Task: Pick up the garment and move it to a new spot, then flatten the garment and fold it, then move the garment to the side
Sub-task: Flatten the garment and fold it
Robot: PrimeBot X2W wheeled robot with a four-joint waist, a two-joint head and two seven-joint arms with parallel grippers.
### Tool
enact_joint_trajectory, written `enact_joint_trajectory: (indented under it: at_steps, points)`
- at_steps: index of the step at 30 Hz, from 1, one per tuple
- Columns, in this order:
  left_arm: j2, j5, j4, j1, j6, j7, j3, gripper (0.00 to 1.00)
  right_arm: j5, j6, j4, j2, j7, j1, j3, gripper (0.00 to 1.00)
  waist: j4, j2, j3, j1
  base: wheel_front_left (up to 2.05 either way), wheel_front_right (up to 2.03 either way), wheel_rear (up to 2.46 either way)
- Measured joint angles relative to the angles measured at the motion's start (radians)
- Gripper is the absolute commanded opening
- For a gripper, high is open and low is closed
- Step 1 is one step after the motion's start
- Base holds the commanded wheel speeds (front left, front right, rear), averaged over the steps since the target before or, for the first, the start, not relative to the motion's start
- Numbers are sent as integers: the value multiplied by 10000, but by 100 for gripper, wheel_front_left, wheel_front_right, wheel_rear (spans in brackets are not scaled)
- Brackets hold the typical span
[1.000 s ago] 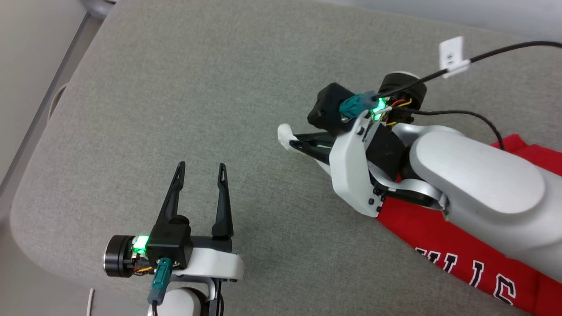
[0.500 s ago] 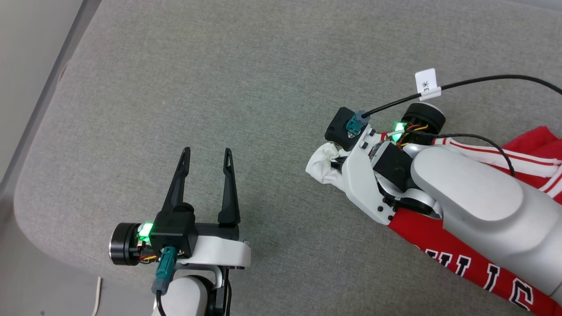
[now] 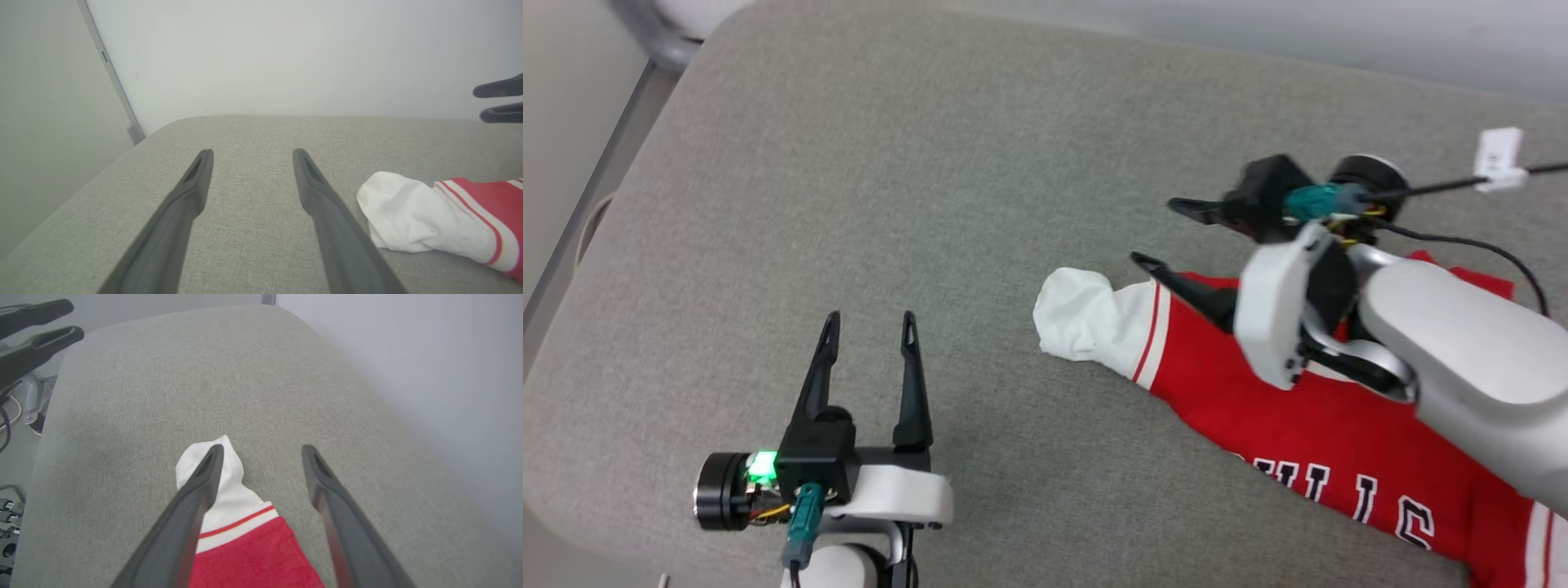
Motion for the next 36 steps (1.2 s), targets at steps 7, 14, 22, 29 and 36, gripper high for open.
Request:
enact_joint_trajectory:
  at_steps: [7, 14, 22, 29, 36]
  points:
    - [159, 107, -10, 650, -196, 0, 410, 100, -359, 0, 12, -1202, -1868, 1509, -1565, 100, -637, 0, -860, -1, 0, 0, 0]
    - [291, 128, -6, 1134, -353, 0, 704, 100, -1584, 0, 677, -1212, -3177, 3867, -4761, 100, -1267, 0, -1607, -2, 0, 0, 0]
    - [353, 138, -13, 1478, -570, 0, 915, 100, -4247, -2, 25, 301, -3415, 7167, -9804, 100, -1768, 0, -2258, -2, 0, 0, 0]
    - [483, 19, 75, 1518, -976, 0, 1162, 100, -6142, -2, -1877, 2117, -3302, 10008, -12558, 100, -2002, 0, -2589, -2, 0, 0, 0]
    - [1045, -159, 479, 911, -1802, 0, 1402, 100, -6867, 0, -3346, 3273, -2725, 11337, -13515, 100, -2312, 0, -2566, -2, 0, 0, 0]
